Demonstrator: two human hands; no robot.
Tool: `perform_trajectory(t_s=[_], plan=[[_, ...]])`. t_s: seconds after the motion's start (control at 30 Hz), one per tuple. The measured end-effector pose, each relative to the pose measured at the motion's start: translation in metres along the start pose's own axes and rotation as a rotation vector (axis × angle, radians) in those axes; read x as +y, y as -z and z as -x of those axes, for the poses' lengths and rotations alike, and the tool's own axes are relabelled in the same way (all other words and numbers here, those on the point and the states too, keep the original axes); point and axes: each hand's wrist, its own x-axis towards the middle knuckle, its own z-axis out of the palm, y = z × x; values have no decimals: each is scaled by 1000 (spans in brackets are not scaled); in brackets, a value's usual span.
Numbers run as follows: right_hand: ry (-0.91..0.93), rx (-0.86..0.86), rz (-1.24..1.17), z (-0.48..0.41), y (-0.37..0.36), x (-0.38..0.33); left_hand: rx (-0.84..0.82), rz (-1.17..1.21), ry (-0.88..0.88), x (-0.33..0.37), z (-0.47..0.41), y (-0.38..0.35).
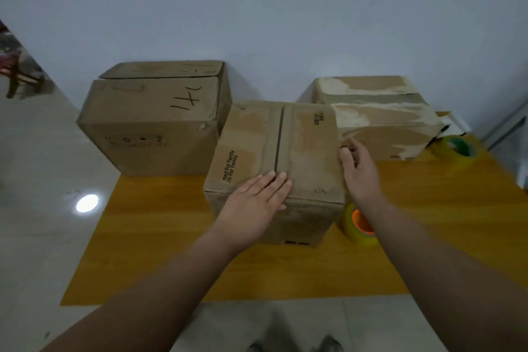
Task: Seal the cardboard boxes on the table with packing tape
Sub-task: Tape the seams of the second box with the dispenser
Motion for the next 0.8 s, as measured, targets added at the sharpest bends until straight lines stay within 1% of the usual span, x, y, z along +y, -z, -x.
perform_trajectory(t_s=[0.07,0.13,0.2,0.23,0.27,0.37,0.4,0.5,0.63,0.7,0.8], plan=[[-59,8,157,-4,10,28,35,11,66,3,-16,-3],[-199,-27,373,-11,22,62,55,24,133,7,-33,-4],[-377,-139,550,-18,34,92,52,20,191,11,-47,-4],[-465,-201,597,-21,38,101,47,27,209,13,-54,-3],[-540,-251,598,-24,41,108,42,32,222,14,-61,-2],[-665,-318,434,-33,38,124,50,31,254,19,-80,-3],[-675,-336,434,-35,38,130,54,40,268,20,-86,-3],[-633,-334,562,-40,36,143,90,24,312,27,-98,-5],[-594,-362,575,-40,38,145,183,-83,464,47,-101,-18],[-541,-348,497,-37,44,145,167,-81,504,54,-103,-20],[-363,-299,239,-32,60,141,98,30,546,58,-106,-11]])
